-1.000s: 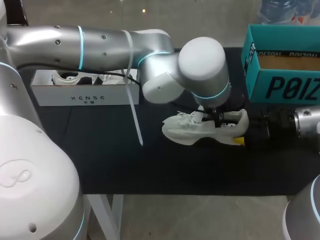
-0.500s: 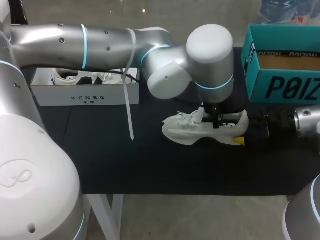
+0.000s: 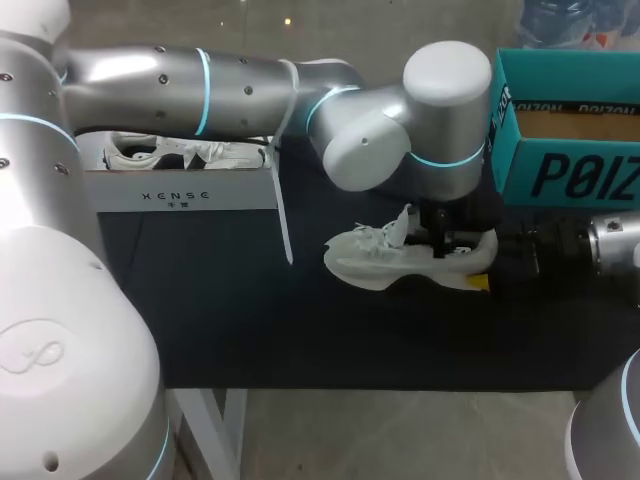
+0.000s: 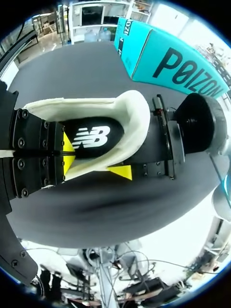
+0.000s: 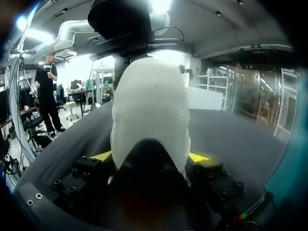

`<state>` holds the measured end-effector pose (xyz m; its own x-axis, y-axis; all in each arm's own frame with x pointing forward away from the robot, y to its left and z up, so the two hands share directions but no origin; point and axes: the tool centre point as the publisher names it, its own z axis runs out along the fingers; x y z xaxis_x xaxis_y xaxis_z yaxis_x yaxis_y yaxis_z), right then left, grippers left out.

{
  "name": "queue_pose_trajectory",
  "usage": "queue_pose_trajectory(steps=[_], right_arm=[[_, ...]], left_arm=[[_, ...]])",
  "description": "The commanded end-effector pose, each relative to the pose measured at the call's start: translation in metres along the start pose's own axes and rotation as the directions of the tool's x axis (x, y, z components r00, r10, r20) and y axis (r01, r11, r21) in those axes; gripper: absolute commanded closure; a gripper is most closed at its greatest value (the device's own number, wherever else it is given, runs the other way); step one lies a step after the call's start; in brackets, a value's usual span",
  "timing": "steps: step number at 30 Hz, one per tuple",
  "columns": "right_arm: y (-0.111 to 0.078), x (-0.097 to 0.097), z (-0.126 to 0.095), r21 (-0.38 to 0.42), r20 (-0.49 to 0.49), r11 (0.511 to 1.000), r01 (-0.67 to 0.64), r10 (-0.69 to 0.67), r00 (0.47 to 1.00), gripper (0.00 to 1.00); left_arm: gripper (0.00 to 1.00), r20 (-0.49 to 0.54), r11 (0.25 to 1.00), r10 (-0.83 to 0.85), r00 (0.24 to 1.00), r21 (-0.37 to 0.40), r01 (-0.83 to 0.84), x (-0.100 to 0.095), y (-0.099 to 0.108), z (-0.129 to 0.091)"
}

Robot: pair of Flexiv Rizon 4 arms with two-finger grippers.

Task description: Take the shoe out of the shoebox, open the shoe tongue, remove and reinsert the insole, then place the shoe into the shoebox

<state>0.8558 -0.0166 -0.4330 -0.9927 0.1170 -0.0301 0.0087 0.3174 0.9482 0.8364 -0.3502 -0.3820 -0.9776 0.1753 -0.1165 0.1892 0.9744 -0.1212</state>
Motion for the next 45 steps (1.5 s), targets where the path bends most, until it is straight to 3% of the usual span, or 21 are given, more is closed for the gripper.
queue_pose_trajectory(steps=[1,4,7,13,32,45], right_arm=[[-0.004,-0.002,0.002,0.001,0.001,1.000,0.001,-0.001,1.000,1.00],[-0.004,-0.002,0.002,0.001,0.001,1.000,0.001,-0.001,1.000,1.00],[-0.004,-0.002,0.002,0.001,0.001,1.000,0.001,-0.001,1.000,1.00],[-0.004,-0.002,0.002,0.001,0.001,1.000,0.001,-0.001,1.000,1.00],[-0.004,-0.002,0.002,0.001,0.001,1.000,0.001,-0.001,1.000,1.00],[-0.004,-0.002,0.002,0.001,0.001,1.000,0.001,-0.001,1.000,1.00]], left_arm=[[1.00,-0.012,1.000,-0.003,1.000,-0.001,0.003,0.004,0.003,-0.003],[1.00,-0.019,1.000,-0.012,1.000,-0.005,0.011,0.008,0.006,-0.002],[0.84,-0.018,1.000,-0.015,1.000,-0.015,0.014,0.010,0.008,0.001],[0.62,-0.011,1.000,-0.019,1.000,-0.017,0.019,0.009,0.011,0.002],[0.60,0.000,1.000,-0.017,1.000,-0.019,0.017,-0.002,0.000,0.017],[0.62,-0.028,0.999,-0.048,0.998,-0.015,0.048,-0.004,0.001,0.073]])
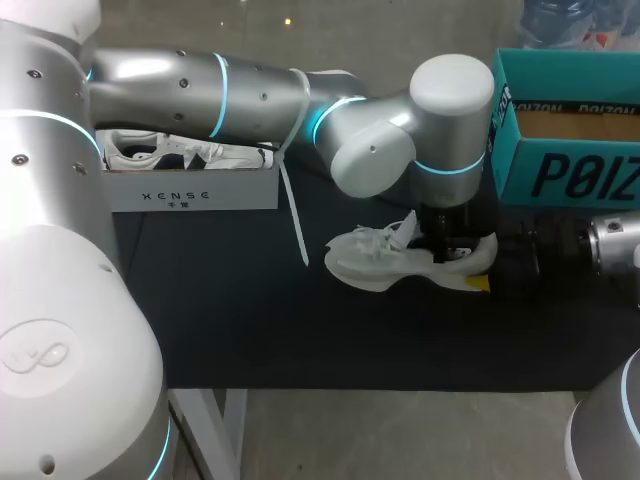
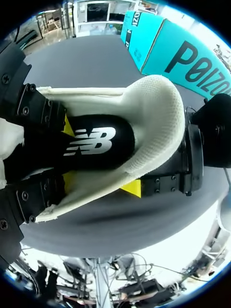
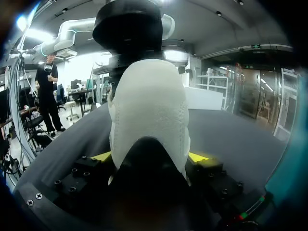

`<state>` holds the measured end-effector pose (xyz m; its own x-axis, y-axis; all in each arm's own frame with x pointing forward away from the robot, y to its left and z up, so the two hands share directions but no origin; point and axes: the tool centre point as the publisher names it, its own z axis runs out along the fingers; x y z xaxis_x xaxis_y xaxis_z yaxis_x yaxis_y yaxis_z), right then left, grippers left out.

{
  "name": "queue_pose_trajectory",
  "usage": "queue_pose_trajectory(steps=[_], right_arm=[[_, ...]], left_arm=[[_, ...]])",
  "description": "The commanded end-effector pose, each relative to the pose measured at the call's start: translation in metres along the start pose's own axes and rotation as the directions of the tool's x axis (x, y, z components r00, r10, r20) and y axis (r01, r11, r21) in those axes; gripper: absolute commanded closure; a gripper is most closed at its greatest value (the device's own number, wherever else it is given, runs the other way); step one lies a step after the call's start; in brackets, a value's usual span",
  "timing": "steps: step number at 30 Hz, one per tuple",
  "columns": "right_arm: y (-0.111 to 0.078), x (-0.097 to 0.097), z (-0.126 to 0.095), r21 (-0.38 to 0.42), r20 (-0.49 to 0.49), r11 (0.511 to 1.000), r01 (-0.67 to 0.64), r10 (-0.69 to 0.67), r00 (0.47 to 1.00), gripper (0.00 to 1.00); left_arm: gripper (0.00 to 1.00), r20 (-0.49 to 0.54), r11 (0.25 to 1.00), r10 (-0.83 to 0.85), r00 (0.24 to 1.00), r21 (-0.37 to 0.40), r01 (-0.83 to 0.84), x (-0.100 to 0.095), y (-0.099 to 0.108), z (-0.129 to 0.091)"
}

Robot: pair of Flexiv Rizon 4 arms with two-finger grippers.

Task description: Take the shoe out of the shoebox, open the shoe tongue, remove and reinsert the insole, then place the shoe into the shoebox

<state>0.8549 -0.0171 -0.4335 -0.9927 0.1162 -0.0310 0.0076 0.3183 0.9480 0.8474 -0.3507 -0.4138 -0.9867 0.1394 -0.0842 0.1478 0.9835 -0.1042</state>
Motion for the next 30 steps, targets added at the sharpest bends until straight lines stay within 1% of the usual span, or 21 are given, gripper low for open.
queue_pose_trajectory(steps=[1,2,3,4,7,10,19,30], right_arm=[[-0.003,-0.003,0.003,0.000,0.001,1.000,-0.001,0.001,1.000,1.00],[-0.003,-0.003,0.003,0.000,0.001,1.000,-0.001,0.001,1.000,1.00],[-0.003,-0.003,0.003,0.000,0.001,1.000,-0.001,0.001,1.000,1.00],[-0.003,-0.003,0.003,0.000,0.001,1.000,-0.001,0.001,1.000,1.00],[-0.003,-0.003,0.003,0.000,0.001,1.000,-0.001,0.001,1.000,1.00],[-0.003,-0.003,0.003,0.000,0.001,1.000,-0.001,0.001,1.000,1.00],[-0.003,-0.003,0.003,0.000,0.001,1.000,-0.001,0.001,1.000,1.00],[-0.003,-0.003,0.003,0.000,0.001,1.000,-0.001,0.001,1.000,1.00]], left_arm=[[0.64,-0.001,1.000,-0.010,1.000,0.009,0.010,0.002,-0.006,0.044],[0.66,0.004,1.000,-0.018,1.000,0.016,0.017,0.002,-0.006,0.048],[0.79,0.018,0.999,-0.027,0.999,0.022,0.026,0.003,-0.006,0.052],[1.00,0.013,0.999,-0.027,1.000,0.025,0.026,0.003,-0.006,0.054],[1.00,0.024,0.999,-0.027,0.999,0.028,0.027,0.006,-0.007,0.058],[1.00,0.032,0.999,-0.022,0.999,0.034,0.021,0.008,-0.007,0.054],[1.00,0.076,0.999,-0.020,0.997,0.052,0.016,0.010,-0.006,0.027],[1.00,0.131,0.997,-0.024,0.991,0.070,0.015,0.010,-0.006,0.001]])
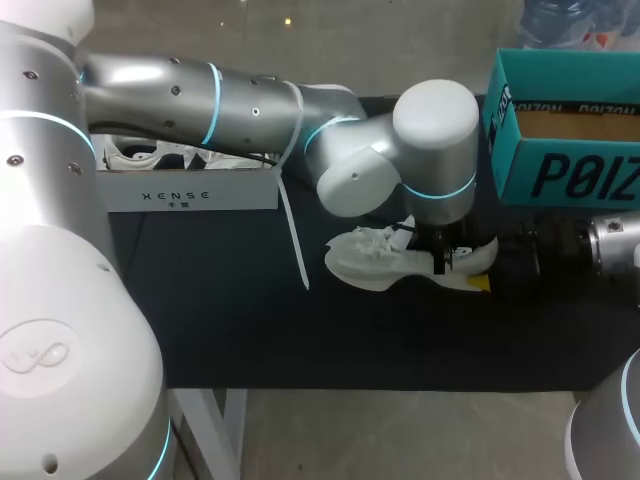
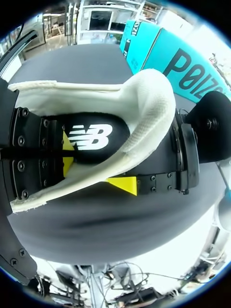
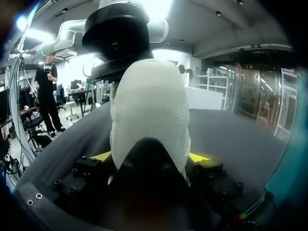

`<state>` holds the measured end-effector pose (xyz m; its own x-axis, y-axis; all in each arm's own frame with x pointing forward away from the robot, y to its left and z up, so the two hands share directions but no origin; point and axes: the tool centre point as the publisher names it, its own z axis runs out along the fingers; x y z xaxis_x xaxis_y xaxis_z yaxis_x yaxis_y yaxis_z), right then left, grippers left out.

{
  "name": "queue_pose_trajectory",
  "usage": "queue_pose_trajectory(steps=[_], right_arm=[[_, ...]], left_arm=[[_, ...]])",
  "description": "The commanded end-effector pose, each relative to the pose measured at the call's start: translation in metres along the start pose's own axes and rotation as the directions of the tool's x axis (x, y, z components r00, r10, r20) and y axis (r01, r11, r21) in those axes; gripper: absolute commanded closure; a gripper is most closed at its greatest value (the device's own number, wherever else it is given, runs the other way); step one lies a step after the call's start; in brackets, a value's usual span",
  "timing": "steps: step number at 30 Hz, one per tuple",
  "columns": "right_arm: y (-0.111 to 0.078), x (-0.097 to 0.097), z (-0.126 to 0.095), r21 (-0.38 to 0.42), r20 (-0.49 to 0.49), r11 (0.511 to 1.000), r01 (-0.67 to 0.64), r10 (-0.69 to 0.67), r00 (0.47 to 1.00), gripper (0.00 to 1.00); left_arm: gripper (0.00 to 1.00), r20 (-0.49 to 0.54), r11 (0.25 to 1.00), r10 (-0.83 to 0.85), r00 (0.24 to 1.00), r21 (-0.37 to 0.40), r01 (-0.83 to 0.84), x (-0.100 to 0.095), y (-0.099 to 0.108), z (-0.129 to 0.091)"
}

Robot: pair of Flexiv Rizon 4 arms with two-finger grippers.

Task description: Take the shoe out of the shoebox, open the shoe tongue, remove and reinsert the insole, then place the shoe into the shoebox

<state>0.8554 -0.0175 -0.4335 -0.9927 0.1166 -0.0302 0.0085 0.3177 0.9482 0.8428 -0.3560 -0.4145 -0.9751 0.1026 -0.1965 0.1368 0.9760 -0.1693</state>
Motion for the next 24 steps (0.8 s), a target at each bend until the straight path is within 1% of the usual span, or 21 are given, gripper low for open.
queue_pose_trajectory(steps=[1,24], right_arm=[[-0.003,-0.002,0.003,0.001,0.001,1.000,0.000,0.000,1.000,1.00],[-0.003,-0.002,0.003,0.001,0.001,1.000,0.000,0.000,1.000,1.00]], left_arm=[[1.00,0.018,1.000,-0.001,1.000,0.007,0.001,0.005,0.000,-0.003],[1.00,0.100,0.999,-0.012,0.995,0.038,0.008,-0.008,0.002,-0.041]])
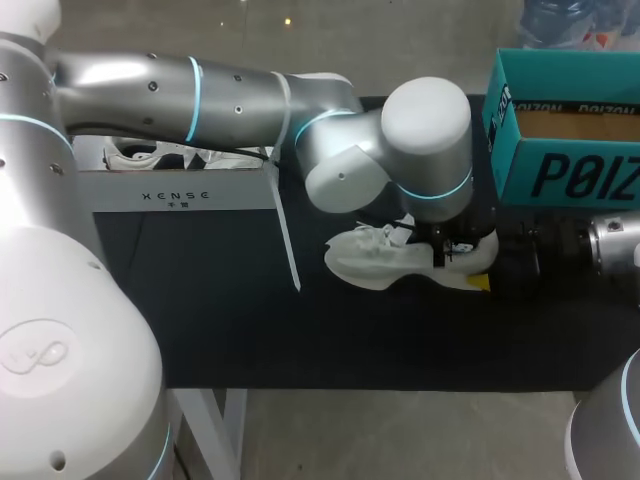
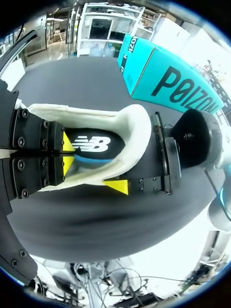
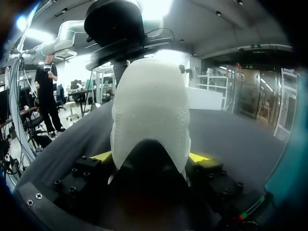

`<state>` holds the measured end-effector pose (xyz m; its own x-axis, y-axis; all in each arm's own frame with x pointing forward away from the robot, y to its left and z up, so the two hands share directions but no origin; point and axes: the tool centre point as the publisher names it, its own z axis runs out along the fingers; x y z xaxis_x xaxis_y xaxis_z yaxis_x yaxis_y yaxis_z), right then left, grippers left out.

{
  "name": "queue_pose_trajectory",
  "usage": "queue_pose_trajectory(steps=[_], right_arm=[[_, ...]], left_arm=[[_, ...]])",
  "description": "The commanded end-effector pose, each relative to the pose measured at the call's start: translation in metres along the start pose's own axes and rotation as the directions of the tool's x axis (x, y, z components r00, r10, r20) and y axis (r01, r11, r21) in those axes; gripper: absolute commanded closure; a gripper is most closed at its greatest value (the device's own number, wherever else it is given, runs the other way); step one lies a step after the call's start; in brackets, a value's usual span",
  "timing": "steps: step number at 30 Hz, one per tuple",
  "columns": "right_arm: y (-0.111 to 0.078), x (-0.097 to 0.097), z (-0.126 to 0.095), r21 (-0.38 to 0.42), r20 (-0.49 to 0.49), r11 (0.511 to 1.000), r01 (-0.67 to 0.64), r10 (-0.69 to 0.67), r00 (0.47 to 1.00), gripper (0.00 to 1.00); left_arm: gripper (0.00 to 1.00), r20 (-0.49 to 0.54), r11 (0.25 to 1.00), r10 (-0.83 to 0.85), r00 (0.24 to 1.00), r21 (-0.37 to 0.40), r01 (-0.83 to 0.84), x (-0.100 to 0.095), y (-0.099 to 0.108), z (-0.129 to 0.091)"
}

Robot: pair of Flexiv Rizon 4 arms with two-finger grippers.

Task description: Take the shoe out of the shoebox, open the shoe tongue, remove and reinsert the insole, then place the shoe into the shoebox

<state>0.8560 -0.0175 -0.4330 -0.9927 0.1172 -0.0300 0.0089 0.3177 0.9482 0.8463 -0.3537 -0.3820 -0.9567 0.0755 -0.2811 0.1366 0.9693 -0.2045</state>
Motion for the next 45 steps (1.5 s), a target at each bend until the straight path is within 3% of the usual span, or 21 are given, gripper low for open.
queue_pose_trajectory(steps=[1,19,31,45], right_arm=[[-0.003,-0.002,0.003,0.001,0.001,1.000,0.001,-0.001,1.000,1.00],[-0.003,-0.002,0.003,0.001,0.001,1.000,0.001,-0.001,1.000,1.00],[-0.003,-0.002,0.003,0.001,0.001,1.000,0.001,-0.001,1.000,1.00],[-0.003,-0.002,0.003,0.001,0.001,1.000,0.001,-0.001,1.000,1.00]], left_arm=[[1.00,0.012,1.000,-0.002,1.000,0.003,0.002,-0.001,0.005,-0.012],[1.00,0.061,0.999,-0.031,0.998,0.047,0.028,-0.013,0.011,-0.044],[1.00,0.060,0.993,-0.044,0.997,0.111,0.037,-0.009,0.015,-0.065],[1.00,0.043,0.989,-0.020,0.999,0.147,0.014,-0.001,-0.011,-0.061]])
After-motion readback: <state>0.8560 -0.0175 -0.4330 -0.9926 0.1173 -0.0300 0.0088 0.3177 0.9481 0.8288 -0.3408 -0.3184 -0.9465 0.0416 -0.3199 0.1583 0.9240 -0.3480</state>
